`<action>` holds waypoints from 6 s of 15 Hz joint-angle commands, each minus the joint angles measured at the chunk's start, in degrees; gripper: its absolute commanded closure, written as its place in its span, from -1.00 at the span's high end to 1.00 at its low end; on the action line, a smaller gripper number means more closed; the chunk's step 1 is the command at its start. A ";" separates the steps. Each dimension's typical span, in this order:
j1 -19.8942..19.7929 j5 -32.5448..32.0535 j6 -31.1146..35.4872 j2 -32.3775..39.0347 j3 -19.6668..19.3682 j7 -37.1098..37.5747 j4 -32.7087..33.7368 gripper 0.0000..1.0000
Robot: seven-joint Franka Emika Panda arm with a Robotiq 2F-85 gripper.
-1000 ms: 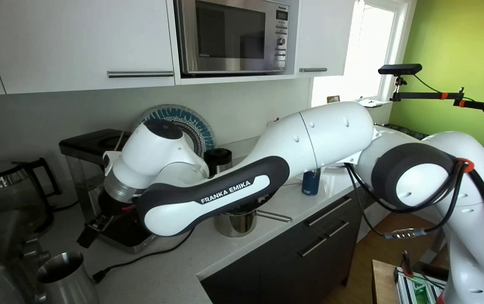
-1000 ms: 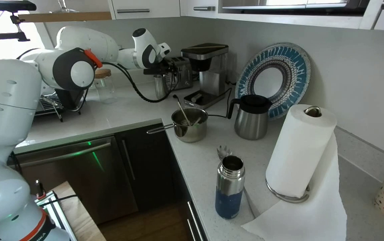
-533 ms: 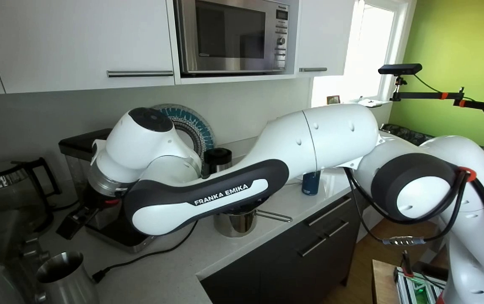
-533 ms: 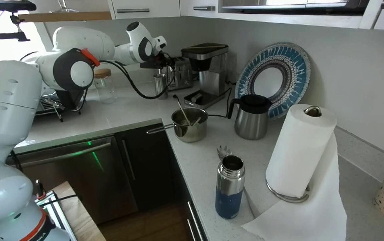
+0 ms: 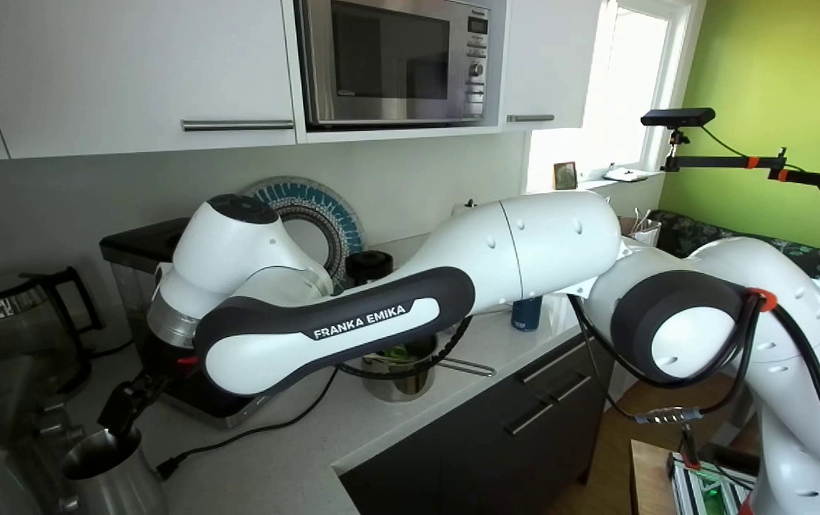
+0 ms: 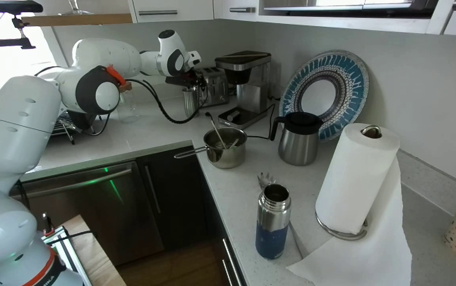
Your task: Pick up the cocktail mixing cup and put it in the pot
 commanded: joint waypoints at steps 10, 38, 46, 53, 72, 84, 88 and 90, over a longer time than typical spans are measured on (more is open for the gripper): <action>-5.00 7.53 -13.35 10.99 4.69 -8.74 15.84 -0.75; 5.26 -5.64 -21.98 -21.05 -3.94 21.86 -5.05 -0.94; 9.01 -13.12 -29.37 -41.55 -5.35 49.40 -23.73 -0.94; 8.11 -11.89 -29.71 -40.38 -4.76 47.61 -22.05 -0.75; -22.37 -11.93 0.55 -75.40 -7.12 63.47 -71.37 -0.94; -21.92 18.08 13.93 -60.65 -13.42 36.76 -76.25 -0.94; -23.14 23.62 14.30 -56.36 -12.48 30.97 -74.82 -0.94; -24.19 22.87 11.87 -54.54 -12.19 30.59 -73.04 -0.94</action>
